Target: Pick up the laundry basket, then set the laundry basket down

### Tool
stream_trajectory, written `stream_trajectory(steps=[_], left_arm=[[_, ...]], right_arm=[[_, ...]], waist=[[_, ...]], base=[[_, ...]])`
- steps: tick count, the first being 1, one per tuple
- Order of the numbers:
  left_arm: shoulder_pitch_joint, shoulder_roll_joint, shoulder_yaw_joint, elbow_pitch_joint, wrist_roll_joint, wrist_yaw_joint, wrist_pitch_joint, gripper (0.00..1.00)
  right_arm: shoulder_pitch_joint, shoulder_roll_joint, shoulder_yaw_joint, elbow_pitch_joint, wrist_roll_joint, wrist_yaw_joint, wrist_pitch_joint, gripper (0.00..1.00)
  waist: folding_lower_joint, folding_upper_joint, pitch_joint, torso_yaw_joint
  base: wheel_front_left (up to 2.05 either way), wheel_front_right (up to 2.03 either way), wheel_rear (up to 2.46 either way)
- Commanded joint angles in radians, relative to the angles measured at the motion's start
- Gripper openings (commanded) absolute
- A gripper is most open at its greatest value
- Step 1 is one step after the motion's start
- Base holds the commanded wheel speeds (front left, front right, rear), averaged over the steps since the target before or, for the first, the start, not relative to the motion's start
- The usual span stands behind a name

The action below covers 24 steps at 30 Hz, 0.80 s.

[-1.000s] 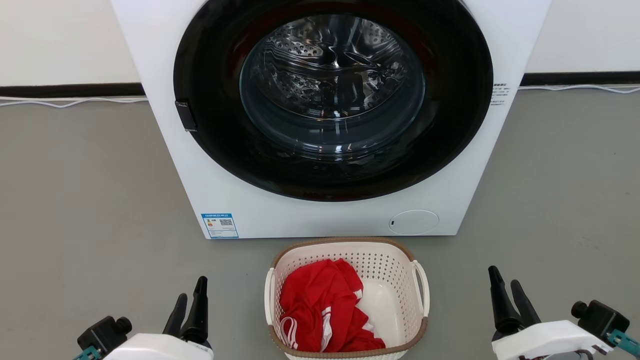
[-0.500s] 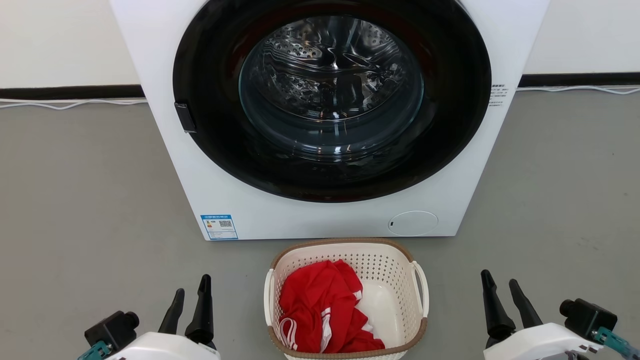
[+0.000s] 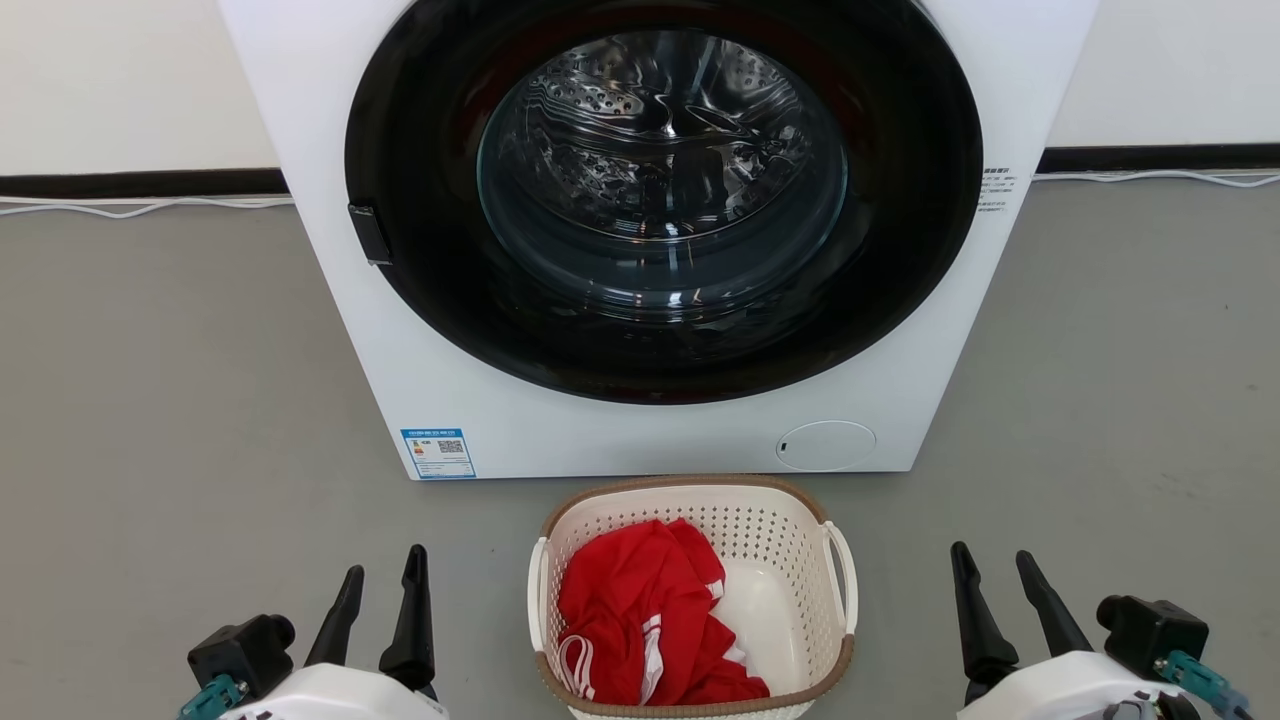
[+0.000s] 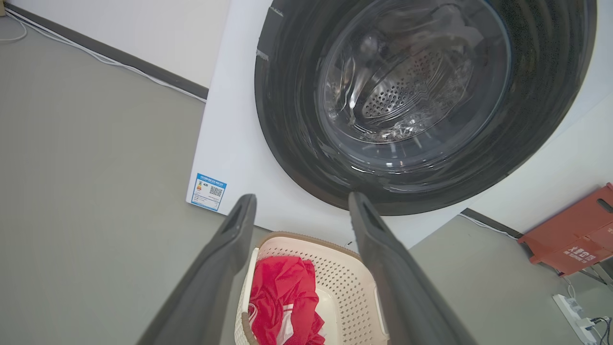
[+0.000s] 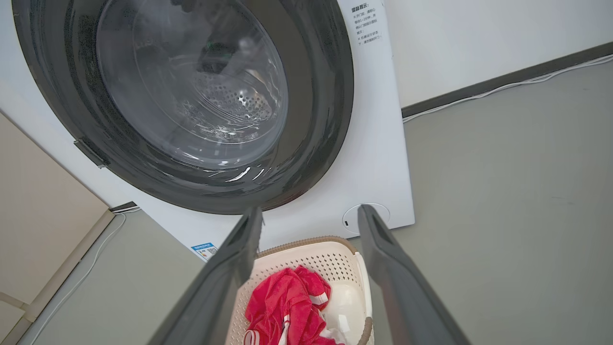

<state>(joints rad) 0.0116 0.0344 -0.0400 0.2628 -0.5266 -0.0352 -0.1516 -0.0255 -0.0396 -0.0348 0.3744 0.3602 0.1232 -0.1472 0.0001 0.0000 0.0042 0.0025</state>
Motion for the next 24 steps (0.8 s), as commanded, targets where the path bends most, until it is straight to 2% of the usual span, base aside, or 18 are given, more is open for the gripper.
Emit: stream_trajectory(steps=[1, 24], left_arm=[[-0.016, 0.01, 0.017, -0.03, 0.029, 0.011, -0.014, 1.0], [-0.007, 0.014, -0.005, -0.045, 0.297, 0.031, -0.081, 1.0]], right_arm=[[-0.046, -0.01, 0.019, -0.018, -0.033, 0.005, -0.018, 1.0], [-0.049, -0.01, 0.022, 0.016, -0.337, 0.007, -0.086, 1.0]], waist=[[0.0, 0.0, 0.0, 0.0], [0.0, 0.0, -0.002, 0.001]], base=[[0.0, 0.0, 0.0], [0.0, 0.0, 0.0]])
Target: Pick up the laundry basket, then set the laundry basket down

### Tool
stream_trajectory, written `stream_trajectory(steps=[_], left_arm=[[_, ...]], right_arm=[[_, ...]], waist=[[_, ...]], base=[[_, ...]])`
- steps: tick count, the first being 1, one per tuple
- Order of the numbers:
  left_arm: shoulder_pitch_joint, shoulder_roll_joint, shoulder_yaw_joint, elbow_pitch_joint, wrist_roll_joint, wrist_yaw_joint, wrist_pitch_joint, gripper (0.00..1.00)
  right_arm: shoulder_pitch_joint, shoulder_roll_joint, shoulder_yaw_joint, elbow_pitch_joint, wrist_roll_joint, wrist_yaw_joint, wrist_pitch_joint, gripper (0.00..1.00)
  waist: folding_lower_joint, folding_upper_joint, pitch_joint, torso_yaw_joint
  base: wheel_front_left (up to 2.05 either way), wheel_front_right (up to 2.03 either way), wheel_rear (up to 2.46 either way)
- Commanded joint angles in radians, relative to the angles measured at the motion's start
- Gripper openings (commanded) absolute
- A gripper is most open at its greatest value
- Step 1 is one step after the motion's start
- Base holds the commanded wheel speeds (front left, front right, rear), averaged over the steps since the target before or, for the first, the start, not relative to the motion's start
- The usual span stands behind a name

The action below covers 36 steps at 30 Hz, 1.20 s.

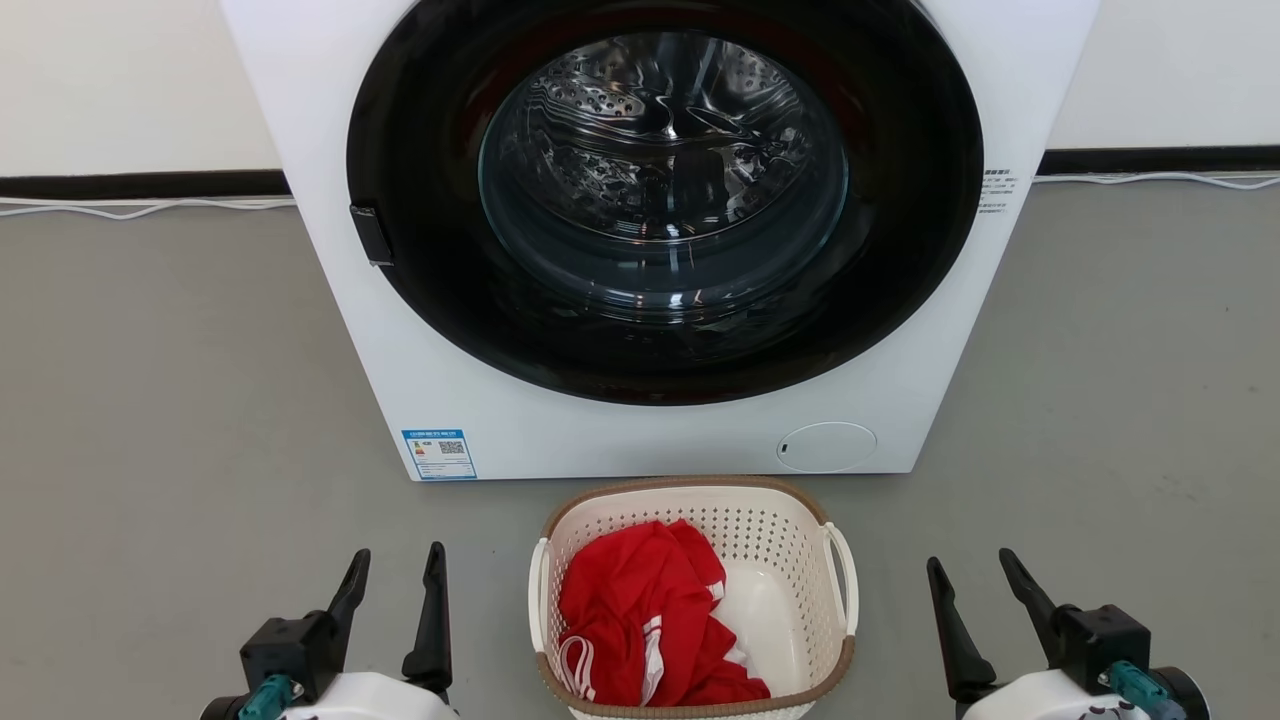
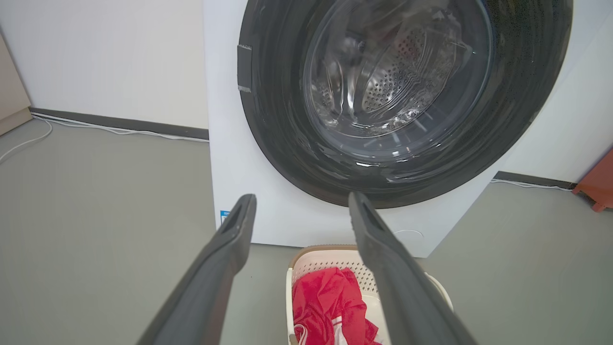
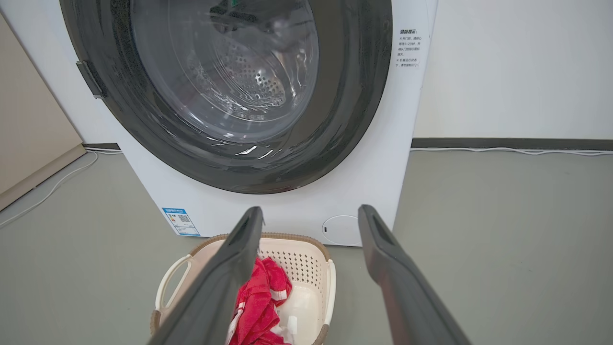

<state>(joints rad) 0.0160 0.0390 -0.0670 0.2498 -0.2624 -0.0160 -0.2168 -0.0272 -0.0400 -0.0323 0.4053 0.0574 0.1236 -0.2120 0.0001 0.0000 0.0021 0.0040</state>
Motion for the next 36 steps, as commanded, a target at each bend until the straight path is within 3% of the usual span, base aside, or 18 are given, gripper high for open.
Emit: stream_trajectory(steps=[1, 10, 28, 36], left_arm=[[-0.011, 0.01, 0.022, -0.033, 0.044, 0.013, -0.019, 1.0], [-0.007, 0.011, 0.017, -0.036, 0.146, 0.022, -0.045, 1.0], [-0.013, 0.011, 0.018, -0.025, 0.135, 0.017, -0.045, 1.0], [-0.036, 0.011, 0.013, -0.028, 0.125, 0.021, -0.045, 1.0]], right_arm=[[-0.047, -0.01, 0.019, -0.014, -0.048, 0.007, -0.024, 1.0], [-0.048, -0.011, 0.013, -0.003, -0.159, 0.007, -0.05, 1.0], [-0.048, -0.01, 0.012, -0.003, -0.139, 0.007, -0.05, 1.0], [-0.076, -0.01, 0.015, -0.002, -0.128, 0.007, -0.05, 1.0]], waist=[[0.0, 0.0, 0.0, 0.0], [0.0, 0.0, 0.001, -0.004], [0.0, 0.0, 0.017, -0.008], [0.0, 0.0, 0.076, -0.007]], base=[[0.0, 0.0, 0.0], [0.0, 0.0, 0.0], [0.0, 0.0, 0.0], [0.0, 0.0, 0.0]])
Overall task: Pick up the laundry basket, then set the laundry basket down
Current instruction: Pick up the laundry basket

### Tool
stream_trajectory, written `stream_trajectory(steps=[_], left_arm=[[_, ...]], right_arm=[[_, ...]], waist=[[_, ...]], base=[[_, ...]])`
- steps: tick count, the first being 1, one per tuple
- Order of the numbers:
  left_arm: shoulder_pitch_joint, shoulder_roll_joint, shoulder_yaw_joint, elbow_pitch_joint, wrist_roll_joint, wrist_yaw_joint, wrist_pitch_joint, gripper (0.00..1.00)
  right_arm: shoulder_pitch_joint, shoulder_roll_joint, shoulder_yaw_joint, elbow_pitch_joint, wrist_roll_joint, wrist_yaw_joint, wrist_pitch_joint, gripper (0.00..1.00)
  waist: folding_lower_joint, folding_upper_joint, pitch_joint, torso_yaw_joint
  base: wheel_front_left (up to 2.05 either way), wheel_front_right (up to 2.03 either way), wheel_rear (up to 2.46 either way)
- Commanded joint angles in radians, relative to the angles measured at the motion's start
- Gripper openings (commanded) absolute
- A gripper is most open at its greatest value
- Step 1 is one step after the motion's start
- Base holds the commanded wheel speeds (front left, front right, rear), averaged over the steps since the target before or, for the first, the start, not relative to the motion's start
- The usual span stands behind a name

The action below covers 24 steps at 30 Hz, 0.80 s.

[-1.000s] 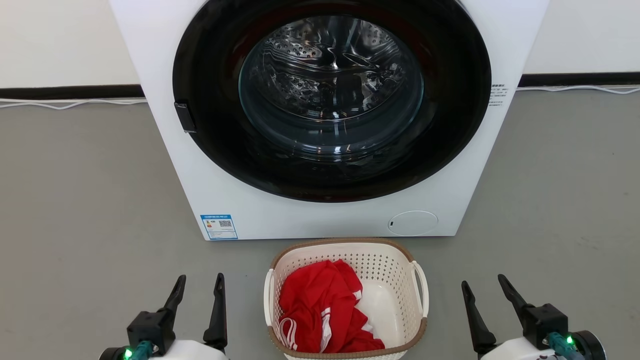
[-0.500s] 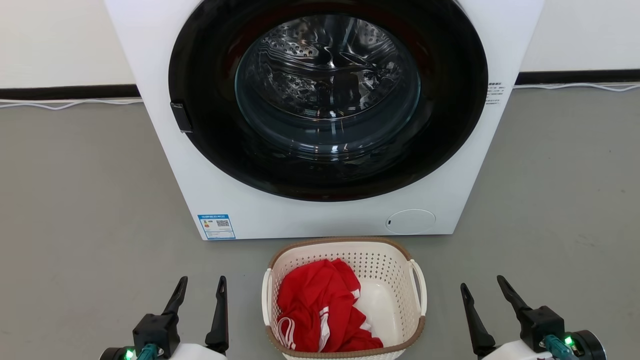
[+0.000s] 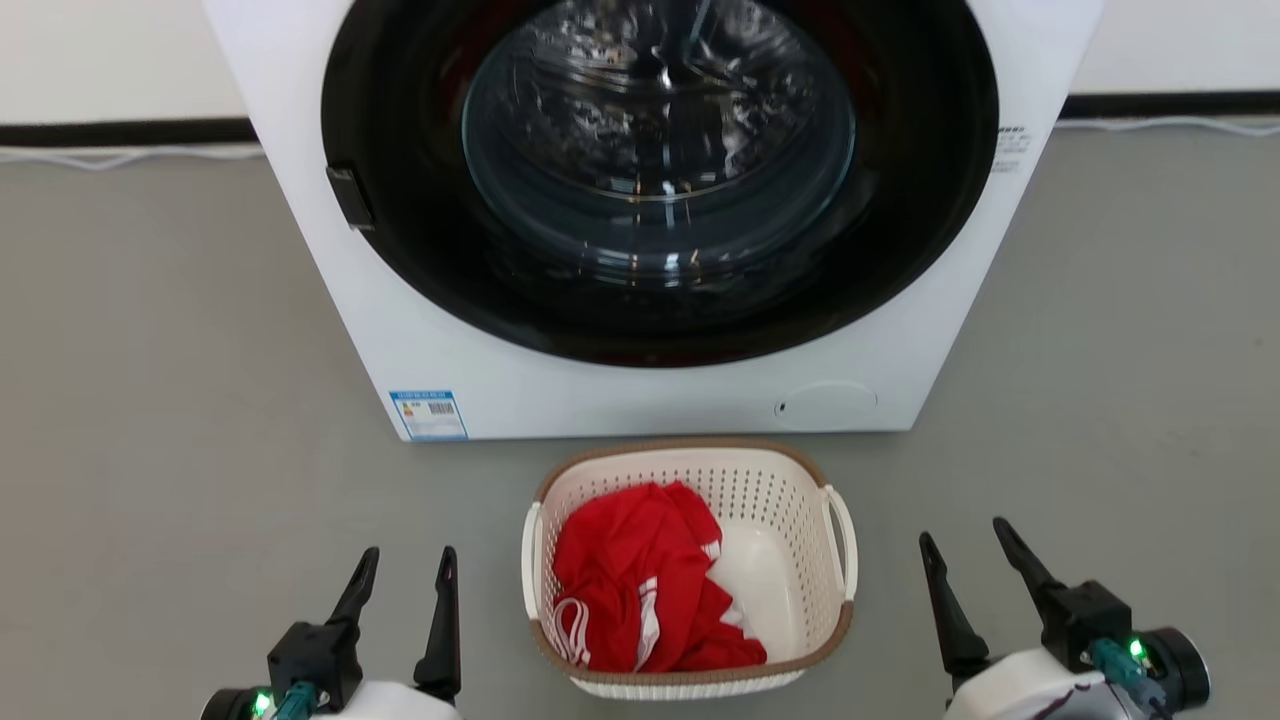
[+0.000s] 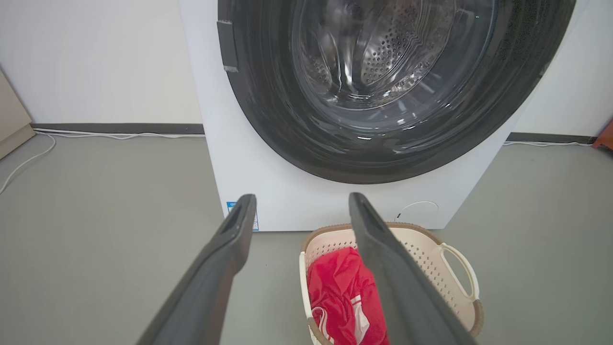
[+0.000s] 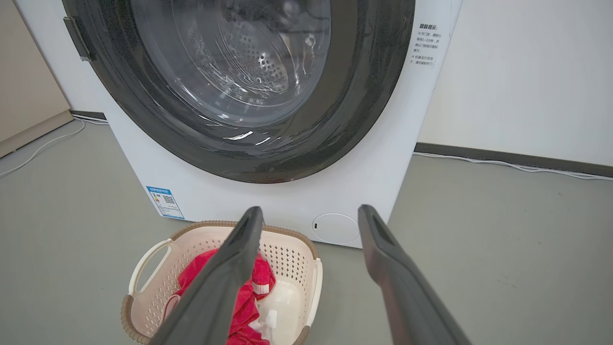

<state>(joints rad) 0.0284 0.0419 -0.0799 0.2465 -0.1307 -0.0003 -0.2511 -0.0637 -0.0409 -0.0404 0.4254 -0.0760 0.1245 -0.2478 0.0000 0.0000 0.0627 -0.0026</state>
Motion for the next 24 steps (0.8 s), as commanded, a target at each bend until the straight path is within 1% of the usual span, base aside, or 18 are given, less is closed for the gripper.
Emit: stream_trajectory(steps=[1, 11, 12, 24], left_arm=[[-0.055, 0.008, 0.024, -0.025, -0.008, 0.006, -0.011, 1.0], [-0.164, 0.008, -0.013, 0.018, -0.026, 0.015, -0.011, 1.0], [-0.196, 0.008, -0.024, 0.042, -0.03, 0.02, -0.011, 1.0], [-0.391, 0.008, -0.082, 0.192, -0.027, 0.045, -0.011, 1.0]], right_arm=[[-0.047, -0.009, 0.024, -0.021, 0.007, 0.006, -0.014, 1.0], [-0.158, -0.009, 0.009, 0.027, 0.012, 0.006, -0.014, 1.0], [-0.184, -0.009, 0.004, 0.042, 0.01, 0.006, -0.014, 1.0], [-0.364, -0.009, -0.019, 0.153, -0.02, 0.006, -0.014, 1.0]], waist=[[0.0, 0.0, 0.027, -0.001], [0.0, 0.0, 0.187, -0.01], [0.0, 0.0, 0.222, -0.01], [0.0, 0.0, 0.429, -0.011]], base=[[0.0, 0.0, 0.0], [0.0, 0.0, 0.0], [0.0, 0.0, 0.0], [0.0, 0.0, 0.0]])
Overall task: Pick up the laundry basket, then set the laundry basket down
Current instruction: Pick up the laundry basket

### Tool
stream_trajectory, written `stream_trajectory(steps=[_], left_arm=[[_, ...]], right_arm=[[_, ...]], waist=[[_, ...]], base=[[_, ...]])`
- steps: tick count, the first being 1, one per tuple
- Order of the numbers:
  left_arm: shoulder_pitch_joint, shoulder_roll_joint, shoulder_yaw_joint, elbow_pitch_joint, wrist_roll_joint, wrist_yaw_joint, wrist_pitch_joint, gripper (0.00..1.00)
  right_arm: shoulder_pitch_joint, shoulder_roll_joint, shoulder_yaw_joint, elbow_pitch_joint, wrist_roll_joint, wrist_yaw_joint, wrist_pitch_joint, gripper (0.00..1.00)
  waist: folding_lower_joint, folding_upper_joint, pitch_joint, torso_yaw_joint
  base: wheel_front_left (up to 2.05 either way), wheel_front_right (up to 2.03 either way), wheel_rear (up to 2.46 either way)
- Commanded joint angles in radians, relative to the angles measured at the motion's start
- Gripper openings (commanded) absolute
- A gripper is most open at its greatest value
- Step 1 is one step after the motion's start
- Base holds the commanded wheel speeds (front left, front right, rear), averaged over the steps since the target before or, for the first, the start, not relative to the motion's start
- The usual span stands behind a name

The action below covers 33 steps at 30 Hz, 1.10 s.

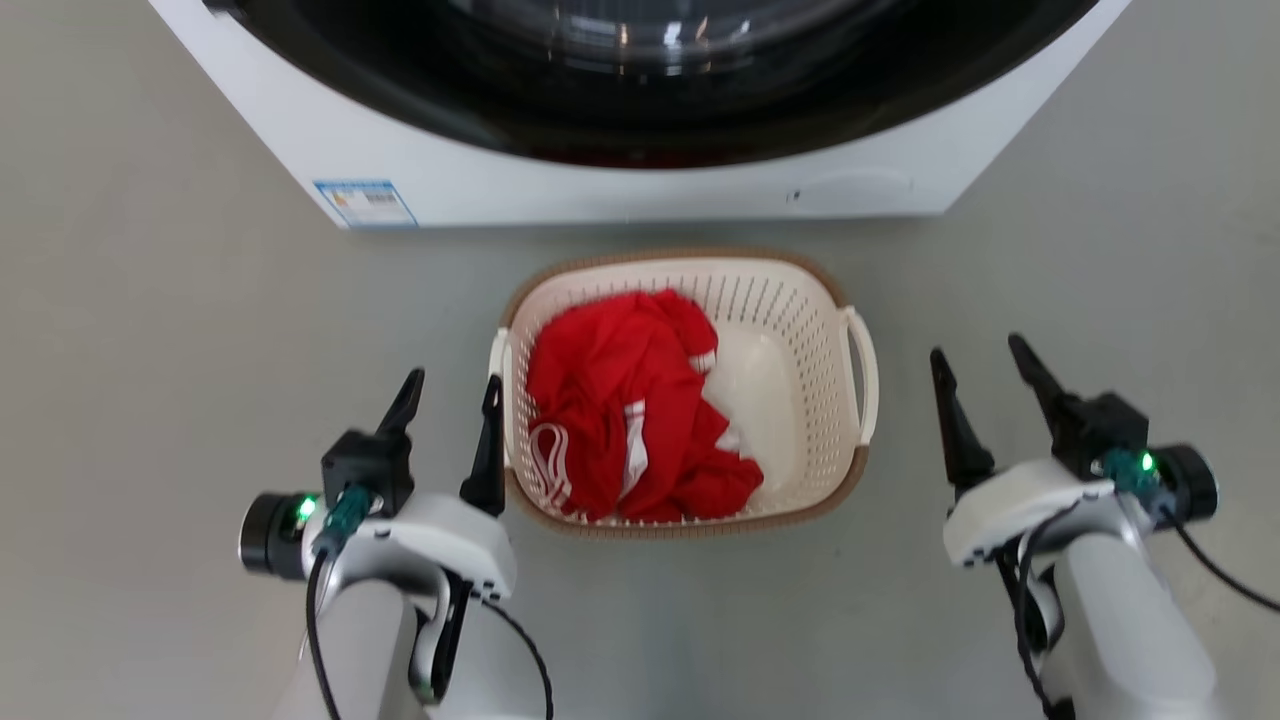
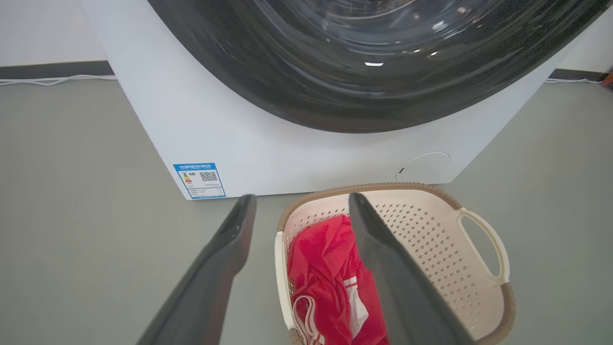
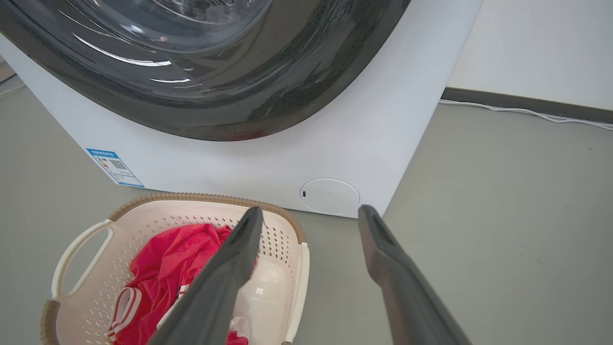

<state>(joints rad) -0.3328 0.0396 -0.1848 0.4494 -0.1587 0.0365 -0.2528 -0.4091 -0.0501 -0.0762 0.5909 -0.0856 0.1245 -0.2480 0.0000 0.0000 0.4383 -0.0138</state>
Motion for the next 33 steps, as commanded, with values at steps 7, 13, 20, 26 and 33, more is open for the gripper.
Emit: stream_trajectory(steps=[7, 13, 20, 26, 33], left_arm=[[-0.144, 0.011, 0.007, 0.054, -0.003, 0.015, -0.009, 1.0], [-0.241, 0.011, -0.013, 0.126, -0.003, 0.02, -0.009, 1.0], [-0.322, 0.011, -0.022, 0.183, -0.019, 0.03, -0.009, 1.0], [-0.37, 0.011, -0.03, 0.241, -0.023, 0.044, -0.009, 1.0], [-0.403, 0.011, -0.046, 0.267, -0.041, 0.05, -0.009, 1.0]], right_arm=[[-0.111, -0.006, -0.005, 0.037, -0.028, 0.006, -0.014, 1.0], [-0.189, -0.015, -0.027, 0.083, -0.035, 0.006, -0.014, 1.0], [-0.252, -0.017, -0.037, 0.141, -0.057, 0.006, -0.014, 1.0], [-0.287, -0.013, -0.041, 0.177, -0.066, 0.006, -0.014, 1.0], [-0.313, -0.011, -0.038, 0.189, -0.068, 0.006, -0.014, 1.0]], waist=[[0.0, 0.0, 0.168, 0.008], [0.0, 0.0, 0.269, 0.011], [0.0, 0.0, 0.343, 0.013], [0.0, 0.0, 0.38, 0.016], [0.0, 0.0, 0.422, 0.021]], base=[[0.0, 0.0, 0.0], [0.0, 0.0, 0.0], [0.0, 0.0, 0.0], [0.0, 0.0, 0.0], [0.0, 0.0, 0.0]])
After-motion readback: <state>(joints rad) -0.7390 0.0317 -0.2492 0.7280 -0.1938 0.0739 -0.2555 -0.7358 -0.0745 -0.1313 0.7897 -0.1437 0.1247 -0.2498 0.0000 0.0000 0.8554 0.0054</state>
